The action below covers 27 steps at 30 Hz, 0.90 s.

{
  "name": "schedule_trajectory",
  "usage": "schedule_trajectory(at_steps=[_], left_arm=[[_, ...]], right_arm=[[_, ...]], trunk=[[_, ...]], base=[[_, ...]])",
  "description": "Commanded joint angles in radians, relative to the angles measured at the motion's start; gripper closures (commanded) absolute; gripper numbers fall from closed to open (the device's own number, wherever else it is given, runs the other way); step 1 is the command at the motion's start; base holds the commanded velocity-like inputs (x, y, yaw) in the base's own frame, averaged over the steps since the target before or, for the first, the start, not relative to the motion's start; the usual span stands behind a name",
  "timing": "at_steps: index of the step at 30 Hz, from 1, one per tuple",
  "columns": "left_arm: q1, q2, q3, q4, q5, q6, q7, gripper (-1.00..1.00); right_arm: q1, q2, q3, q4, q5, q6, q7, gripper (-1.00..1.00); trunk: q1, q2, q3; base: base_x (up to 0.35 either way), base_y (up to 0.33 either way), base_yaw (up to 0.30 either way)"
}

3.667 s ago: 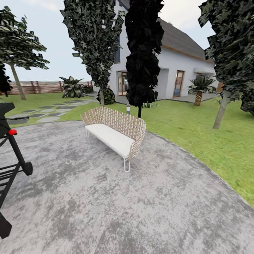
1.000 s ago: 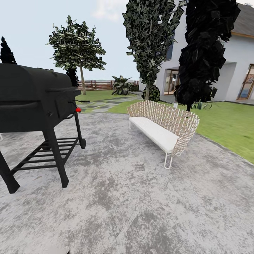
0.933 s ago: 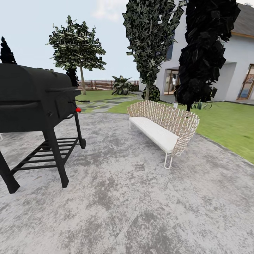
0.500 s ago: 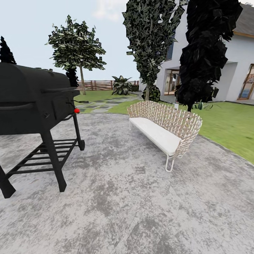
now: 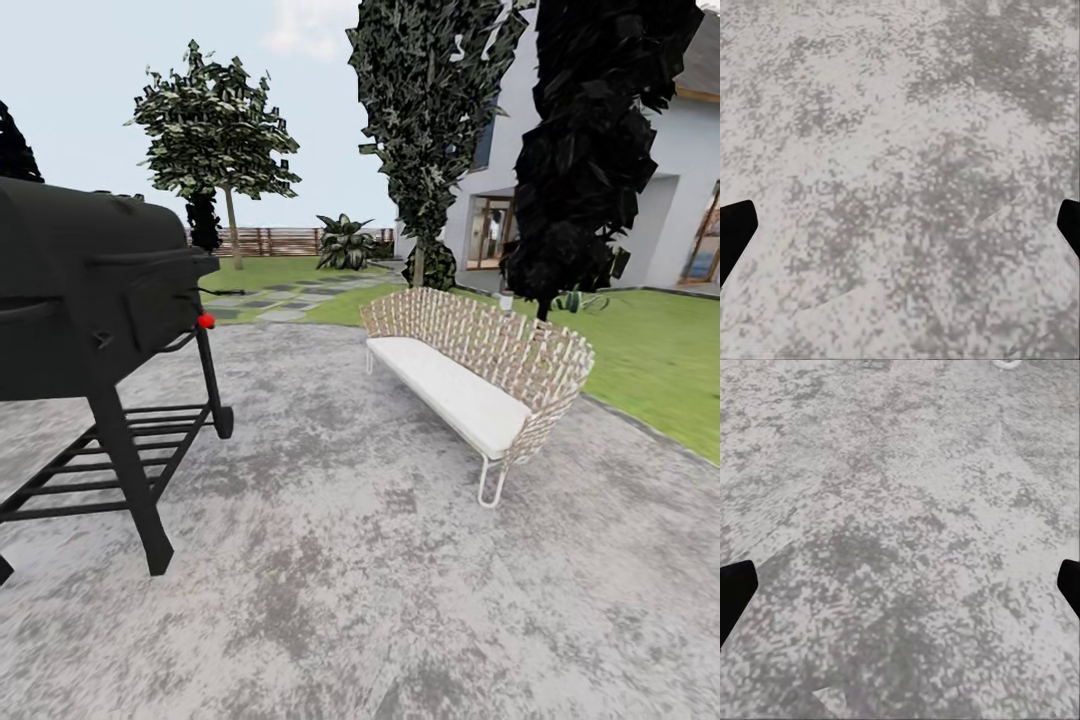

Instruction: In the garden, pick up the pesticide atomizer on the floor and spray pesticide onto both trees until each tree trunk is fully covered.

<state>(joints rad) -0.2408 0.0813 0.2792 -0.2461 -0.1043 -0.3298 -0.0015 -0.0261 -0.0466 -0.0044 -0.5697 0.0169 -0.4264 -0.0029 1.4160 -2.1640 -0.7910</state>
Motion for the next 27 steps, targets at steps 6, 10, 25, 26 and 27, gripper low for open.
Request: schedule_trajectory(at_steps=[6, 10, 25, 26, 27], left_arm=[[0.000, 0.000, 0.000, 0.001, 0.000, 0.000, 0.000, -1.00], [0.000, 0.000, 0.000, 0.001, 0.000, 0.000, 0.000, -1.00], [0.000, 0.000, 0.001, 0.001, 0.001, 0.000, 0.000, -1.00], [0.000, 0.000, 0.001, 0.001, 0.001, 0.000, 0.000, -1.00], [0.000, 0.000, 0.001, 0.001, 0.001, 0.000, 0.000, -1.00]], right_arm=[[0.000, 0.001, 0.001, 0.002, 0.001, 0.000, 0.000, -1.00], [0.000, 0.001, 0.003, 0.002, 0.001, 0.000, 0.001, -1.00], [0.000, 0.001, 0.007, 0.002, 0.001, 0.000, 0.004, -1.00], [0.000, 0.001, 0.007, 0.002, 0.001, 0.000, 0.004, -1.00], [0.000, 0.002, 0.007, 0.002, 0.001, 0.000, 0.004, -1.00]], trunk=[[0.000, 0.000, -0.005], [0.000, 0.000, -0.005], [0.000, 0.000, -0.010], [0.000, 0.000, -0.011], [0.000, 0.000, -0.012]], base=[[0.340, 0.000, 0.093], [0.340, 0.000, 0.019], [0.340, 0.000, 0.036], [0.340, 0.000, 0.147], [0.340, 0.000, 0.155]])
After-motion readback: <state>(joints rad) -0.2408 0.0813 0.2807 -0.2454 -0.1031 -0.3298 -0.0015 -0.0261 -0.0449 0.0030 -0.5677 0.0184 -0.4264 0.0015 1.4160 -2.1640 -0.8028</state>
